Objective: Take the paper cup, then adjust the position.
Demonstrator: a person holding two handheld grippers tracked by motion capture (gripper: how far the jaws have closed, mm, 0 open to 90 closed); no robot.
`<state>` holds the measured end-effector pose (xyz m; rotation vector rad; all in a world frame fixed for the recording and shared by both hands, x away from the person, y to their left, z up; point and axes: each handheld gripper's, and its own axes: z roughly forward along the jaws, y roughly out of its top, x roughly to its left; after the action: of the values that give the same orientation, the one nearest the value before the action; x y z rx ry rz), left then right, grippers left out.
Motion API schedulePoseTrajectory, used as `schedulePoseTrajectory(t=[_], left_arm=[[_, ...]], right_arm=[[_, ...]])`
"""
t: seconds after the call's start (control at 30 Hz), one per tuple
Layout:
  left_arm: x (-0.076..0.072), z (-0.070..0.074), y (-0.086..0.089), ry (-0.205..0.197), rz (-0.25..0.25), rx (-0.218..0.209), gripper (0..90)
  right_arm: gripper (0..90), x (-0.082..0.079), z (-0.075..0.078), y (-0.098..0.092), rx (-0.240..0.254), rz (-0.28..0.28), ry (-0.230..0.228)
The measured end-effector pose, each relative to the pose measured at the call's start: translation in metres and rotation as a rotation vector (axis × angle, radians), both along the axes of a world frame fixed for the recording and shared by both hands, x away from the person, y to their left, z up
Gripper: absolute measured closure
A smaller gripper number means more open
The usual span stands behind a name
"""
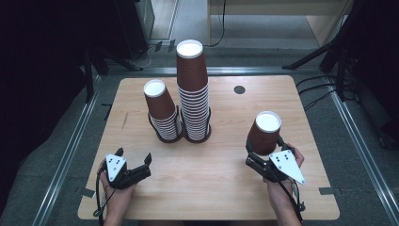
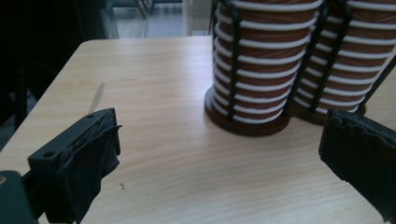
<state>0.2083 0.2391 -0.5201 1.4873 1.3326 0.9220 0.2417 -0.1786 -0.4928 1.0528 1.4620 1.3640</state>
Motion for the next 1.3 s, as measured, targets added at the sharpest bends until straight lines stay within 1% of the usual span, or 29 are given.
schedulePoseTrajectory(t=[0.1,0.13,0.2,0.23,0.3,0.37,0.4,0.43,0.47,0.57,0.6,0.63,0.7,0.73,0.8,0.83,0.9,1.07,1.13,1.3], left_arm=[[0.004,0.006,-0.011,-0.020,-0.029,0.001,0.0],[0.004,0.007,-0.013,-0.023,-0.038,-0.003,0.0],[0.005,0.008,-0.017,-0.027,-0.063,-0.037,0.0],[0.005,0.008,-0.019,-0.026,-0.075,-0.045,0.0],[0.005,0.008,-0.024,-0.024,-0.098,-0.042,0.0],[0.005,0.008,-0.029,-0.027,-0.125,-0.044,0.0],[0.005,0.009,-0.030,-0.023,-0.135,-0.053,0.0],[0.005,0.010,-0.032,-0.019,-0.151,-0.071,0.0],[0.005,0.011,-0.033,-0.021,-0.156,-0.079,0.0],[0.004,0.014,-0.039,-0.034,-0.171,-0.059,0.0],[0.003,0.014,-0.042,-0.049,-0.168,-0.043,0.0],[0.002,0.014,-0.044,-0.054,-0.170,-0.023,0.0],[0.002,0.013,-0.048,-0.051,-0.198,-0.018,0.0],[0.002,0.013,-0.050,-0.047,-0.212,-0.020,0.0],[0.002,0.013,-0.051,-0.045,-0.222,-0.027,0.0],[0.002,0.014,-0.052,-0.045,-0.226,-0.044,0.0],[0.001,0.016,-0.053,-0.046,-0.232,-0.062,0.0],[-0.001,0.020,-0.056,-0.053,-0.256,-0.072,0.0],[-0.001,0.021,-0.059,-0.054,-0.275,-0.081,0.0],[-0.001,0.024,-0.067,-0.049,-0.316,-0.084,0.0]], right_arm=[[12.4,0.001,-0.006,0.003,-0.011,0.006,0.009],[12.4,0.001,-0.007,0.003,-0.012,0.008,0.013],[12.4,0.001,-0.011,0.006,-0.026,0.012,0.019],[12.4,0.002,-0.013,0.007,-0.034,0.017,0.019],[12.4,0.002,-0.016,0.012,-0.044,0.024,0.025],[12.4,0.001,-0.018,0.017,-0.069,0.034,0.023],[12.4,0.001,-0.019,0.019,-0.081,0.041,0.020],[12.4,0.001,-0.020,0.021,-0.088,0.046,0.017],[12.4,0.001,-0.021,0.023,-0.104,0.054,0.012],[12.4,0.001,-0.024,0.028,-0.129,0.070,0.014],[12.3,0.001,-0.026,0.029,-0.137,0.076,0.017],[12.3,0.002,-0.027,0.031,-0.142,0.079,0.025],[12.2,0.002,-0.029,0.034,-0.141,0.083,0.036],[12.2,0.003,-0.030,0.036,-0.139,0.085,0.042],[12.2,0.003,-0.032,0.041,-0.153,0.096,0.043],[12.2,0.002,-0.033,0.044,-0.165,0.106,0.041],[12.2,0.001,-0.036,0.050,-0.188,0.125,0.040],[12.1,-0.003,-0.041,0.063,-0.232,0.166,0.041],[12.0,-0.004,-0.042,0.066,-0.237,0.178,0.043],[12.0,-0.007,-0.046,0.074,-0.276,0.204,0.046]])
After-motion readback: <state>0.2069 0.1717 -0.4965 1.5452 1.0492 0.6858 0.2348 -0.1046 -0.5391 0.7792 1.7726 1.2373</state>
